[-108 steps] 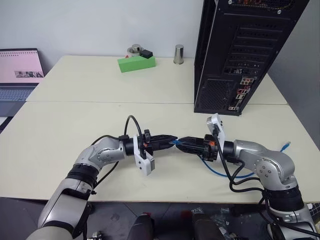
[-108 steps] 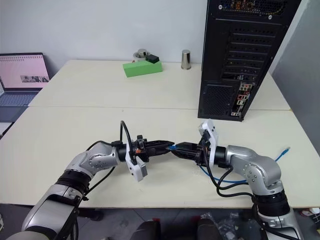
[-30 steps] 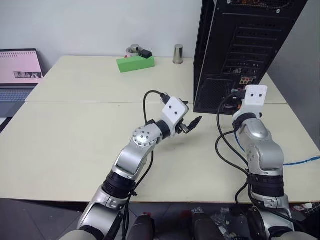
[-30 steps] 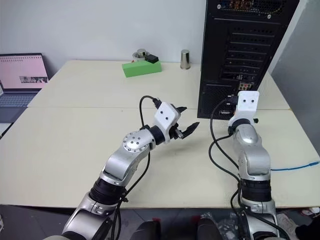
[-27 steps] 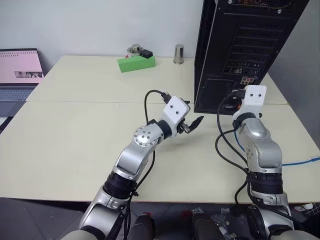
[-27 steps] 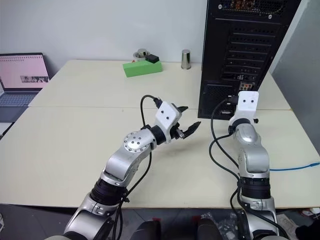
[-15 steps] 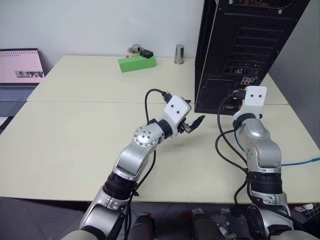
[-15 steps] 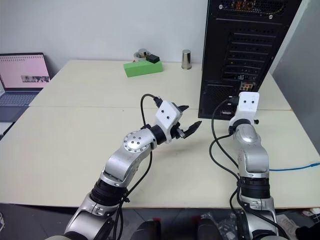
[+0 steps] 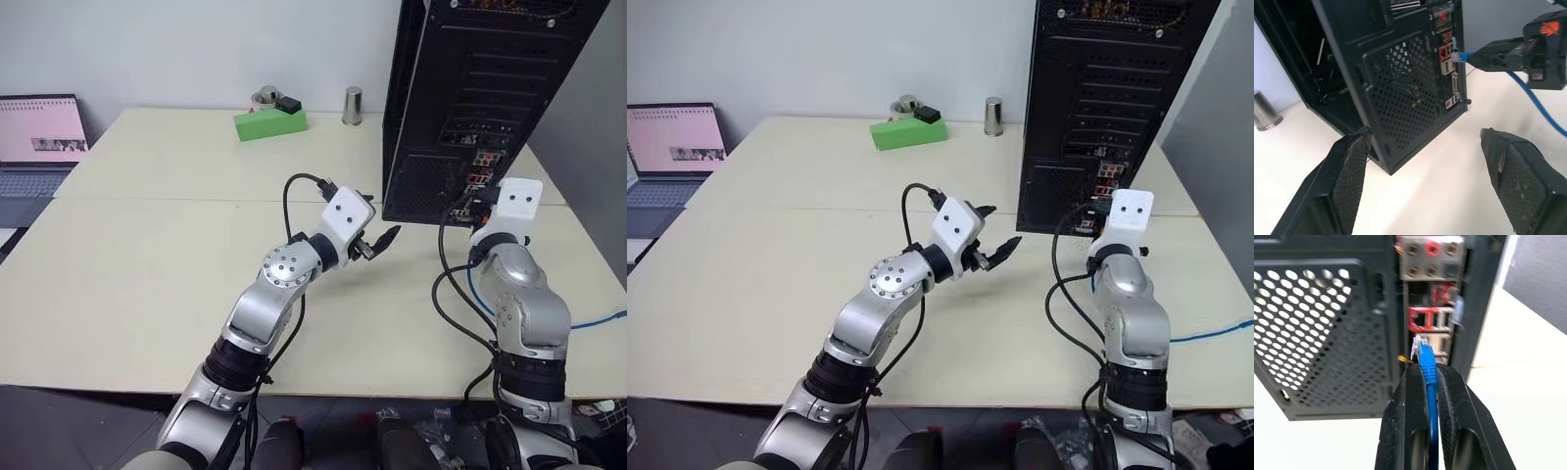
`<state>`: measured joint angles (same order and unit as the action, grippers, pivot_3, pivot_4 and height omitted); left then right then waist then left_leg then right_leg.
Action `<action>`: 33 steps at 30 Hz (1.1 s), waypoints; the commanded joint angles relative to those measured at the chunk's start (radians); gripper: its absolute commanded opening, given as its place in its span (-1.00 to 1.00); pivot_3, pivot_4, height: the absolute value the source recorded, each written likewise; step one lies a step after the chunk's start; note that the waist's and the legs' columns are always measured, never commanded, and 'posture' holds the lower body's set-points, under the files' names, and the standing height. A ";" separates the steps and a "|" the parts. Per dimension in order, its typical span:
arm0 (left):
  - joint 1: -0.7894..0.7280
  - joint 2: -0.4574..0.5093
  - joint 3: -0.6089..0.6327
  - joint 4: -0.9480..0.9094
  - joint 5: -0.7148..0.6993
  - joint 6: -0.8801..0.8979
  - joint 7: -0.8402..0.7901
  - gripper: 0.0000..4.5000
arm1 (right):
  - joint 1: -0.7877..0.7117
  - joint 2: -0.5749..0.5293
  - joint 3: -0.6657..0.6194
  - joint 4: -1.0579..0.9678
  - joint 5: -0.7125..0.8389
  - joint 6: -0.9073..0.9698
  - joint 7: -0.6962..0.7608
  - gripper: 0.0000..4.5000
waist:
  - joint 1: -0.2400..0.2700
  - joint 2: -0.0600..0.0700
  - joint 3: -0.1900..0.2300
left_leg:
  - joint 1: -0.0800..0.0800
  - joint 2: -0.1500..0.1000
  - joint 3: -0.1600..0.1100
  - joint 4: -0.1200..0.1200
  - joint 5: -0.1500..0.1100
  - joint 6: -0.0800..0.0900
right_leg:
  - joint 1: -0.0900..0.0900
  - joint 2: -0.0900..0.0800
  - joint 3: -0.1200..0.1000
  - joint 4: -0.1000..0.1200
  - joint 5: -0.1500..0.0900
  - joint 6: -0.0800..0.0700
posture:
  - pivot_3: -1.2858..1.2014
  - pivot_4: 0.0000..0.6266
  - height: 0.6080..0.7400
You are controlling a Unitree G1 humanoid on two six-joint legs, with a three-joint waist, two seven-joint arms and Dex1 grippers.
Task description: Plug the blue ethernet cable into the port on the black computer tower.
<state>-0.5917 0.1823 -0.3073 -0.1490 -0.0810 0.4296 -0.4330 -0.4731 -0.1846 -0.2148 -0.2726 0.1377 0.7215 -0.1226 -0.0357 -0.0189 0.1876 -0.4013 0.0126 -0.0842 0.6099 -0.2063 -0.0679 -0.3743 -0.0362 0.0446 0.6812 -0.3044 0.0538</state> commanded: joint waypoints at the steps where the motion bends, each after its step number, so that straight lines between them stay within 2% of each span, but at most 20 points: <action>1: -0.022 -0.003 0.013 -0.028 0.008 -0.020 -0.010 0.68 | -0.013 0.015 -0.014 -0.046 0.002 -0.003 -0.015 -1.00 | -0.002 0.000 0.000 | 0.000 0.000 0.000 0.000 0.000 0.000 | 0.000 0.000 0.000 0.000 0.000 0.000 | 0.03 -0.52 1.00; 33: -0.019 -0.018 0.030 -0.028 0.003 -0.016 -0.026 0.68 | -0.121 0.024 -0.011 0.140 -0.017 -0.148 -0.020 -1.00 | 0.000 0.000 0.000 | 0.000 0.000 0.000 0.000 0.000 0.000 | 0.000 0.000 0.000 0.000 0.000 0.000 | 0.03 -0.52 1.00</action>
<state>-0.5948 0.1716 -0.2951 -0.1484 -0.0726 0.4266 -0.4526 -0.5694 -0.1524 -0.2132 -0.1197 0.1294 0.6078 -0.1363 -0.0353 -0.0189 0.1876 -0.4015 0.0126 -0.0840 0.6096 -0.2063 -0.0679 -0.3745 -0.0361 0.0448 0.6809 -0.3044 0.0538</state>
